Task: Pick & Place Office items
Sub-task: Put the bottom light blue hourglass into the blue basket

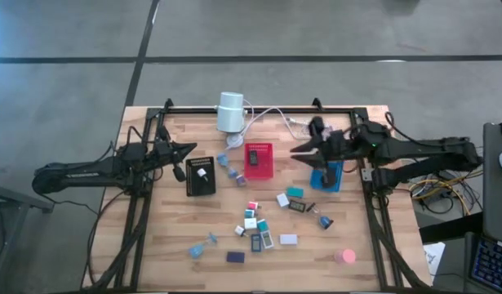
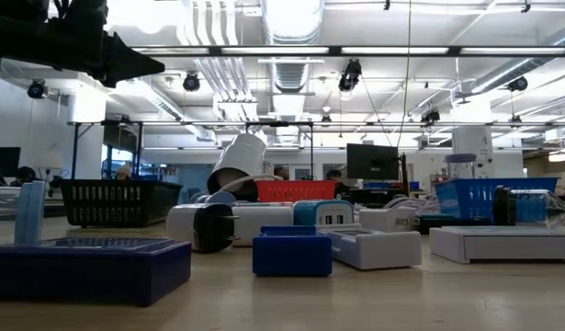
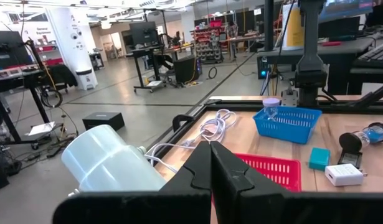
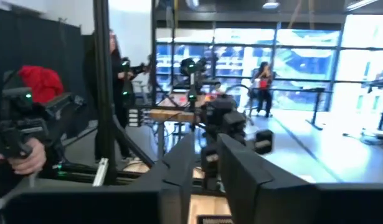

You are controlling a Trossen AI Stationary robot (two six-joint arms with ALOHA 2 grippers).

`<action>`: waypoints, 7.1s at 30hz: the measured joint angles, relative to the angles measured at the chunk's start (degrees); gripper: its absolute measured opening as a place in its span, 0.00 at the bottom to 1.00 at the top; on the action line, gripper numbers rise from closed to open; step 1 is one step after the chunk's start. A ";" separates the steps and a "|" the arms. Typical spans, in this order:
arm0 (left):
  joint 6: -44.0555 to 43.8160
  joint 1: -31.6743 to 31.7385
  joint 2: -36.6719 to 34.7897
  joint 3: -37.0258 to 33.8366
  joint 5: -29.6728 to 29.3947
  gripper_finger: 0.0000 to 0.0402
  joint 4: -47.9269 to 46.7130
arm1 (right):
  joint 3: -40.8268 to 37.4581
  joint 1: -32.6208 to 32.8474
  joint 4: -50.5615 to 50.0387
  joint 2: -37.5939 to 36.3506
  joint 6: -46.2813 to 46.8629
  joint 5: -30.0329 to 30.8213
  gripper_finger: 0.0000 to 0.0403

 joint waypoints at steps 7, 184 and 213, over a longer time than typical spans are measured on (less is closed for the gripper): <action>0.00 0.00 0.18 0.00 0.02 0.00 -0.04 | -14.96 -0.69 1.06 -12.32 2.05 -0.29 0.02; -59.21 -45.09 75.45 36.87 16.21 0.59 -45.37 | -47.44 -6.43 15.40 -33.35 -1.27 -0.20 0.02; -21.03 -17.65 48.06 54.42 5.73 0.36 -55.75 | -47.44 -6.41 15.51 -33.36 0.00 -0.29 0.02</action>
